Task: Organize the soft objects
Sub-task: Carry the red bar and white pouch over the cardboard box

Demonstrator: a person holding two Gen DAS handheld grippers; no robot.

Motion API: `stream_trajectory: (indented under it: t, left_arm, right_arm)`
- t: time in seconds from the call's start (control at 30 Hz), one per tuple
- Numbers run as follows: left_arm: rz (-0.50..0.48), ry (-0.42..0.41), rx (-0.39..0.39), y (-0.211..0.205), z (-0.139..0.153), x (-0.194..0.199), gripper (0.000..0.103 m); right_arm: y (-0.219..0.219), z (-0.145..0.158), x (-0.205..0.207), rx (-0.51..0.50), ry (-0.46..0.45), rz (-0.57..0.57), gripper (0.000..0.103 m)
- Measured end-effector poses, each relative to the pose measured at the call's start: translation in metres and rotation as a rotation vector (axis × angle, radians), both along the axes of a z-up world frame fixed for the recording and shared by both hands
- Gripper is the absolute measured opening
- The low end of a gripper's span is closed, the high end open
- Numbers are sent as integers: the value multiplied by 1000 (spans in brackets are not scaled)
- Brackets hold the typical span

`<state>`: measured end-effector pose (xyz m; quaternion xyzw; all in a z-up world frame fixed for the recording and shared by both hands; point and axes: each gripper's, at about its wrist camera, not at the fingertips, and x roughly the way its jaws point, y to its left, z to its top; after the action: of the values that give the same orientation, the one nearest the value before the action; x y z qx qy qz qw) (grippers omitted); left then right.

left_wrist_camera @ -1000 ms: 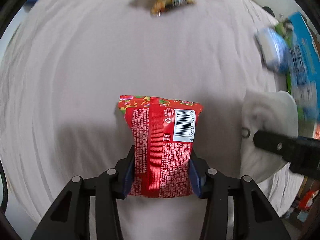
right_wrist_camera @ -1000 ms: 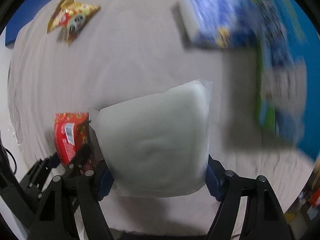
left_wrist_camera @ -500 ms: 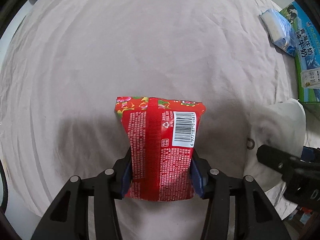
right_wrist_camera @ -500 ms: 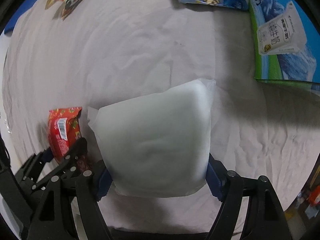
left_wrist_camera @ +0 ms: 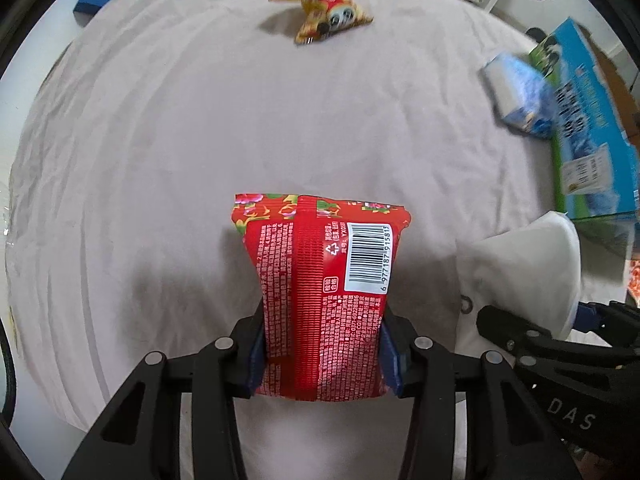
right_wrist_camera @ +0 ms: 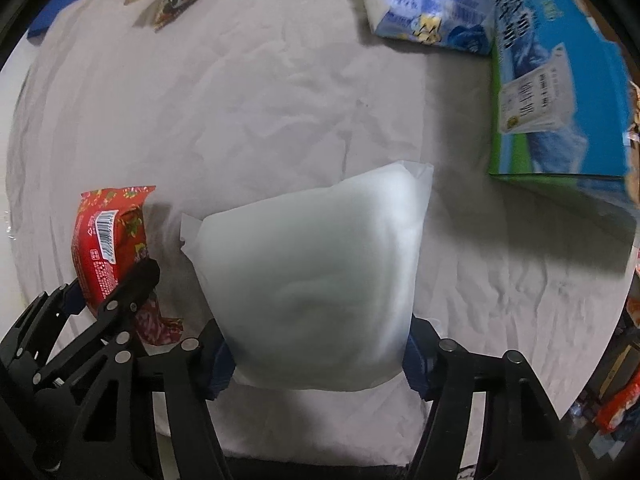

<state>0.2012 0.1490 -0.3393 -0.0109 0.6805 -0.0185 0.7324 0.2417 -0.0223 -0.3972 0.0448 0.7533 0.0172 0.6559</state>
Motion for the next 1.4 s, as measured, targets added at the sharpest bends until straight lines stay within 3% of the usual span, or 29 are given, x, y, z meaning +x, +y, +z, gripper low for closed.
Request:
stream_trajectory:
  t: [0.23,0.47,0.73,0.9,1.03,1.17,1.4]
  left_arm:
    - [-1,-82,-33,-5,58,4,42]
    - [-19,-168,-90,-13,110,9,42]
    - [-89,-258,-209,-68,170,25,42]
    - [-157,-275,-280,-120,197,42,42]
    - [-211,-258,-334,-171,204,66,42]
    - [-245,-205,-368,-217,193,91,42]
    - [-267,-113,-344,-278,161,129,42]
  right_arm:
    - [-12,41,0,38,-78,5,69]
    - [-34,101,0,115,-170,-11,68]
    - [-97,184,0,168,-307,-88,68]
    - [-157,214,-2,149,-361,-160,68]
    - [-216,224,-5,109,-385,-229,68]
    - [-274,222,-5,53,-383,-292,68]
    - [-361,174,19,15,-315,-354,68]
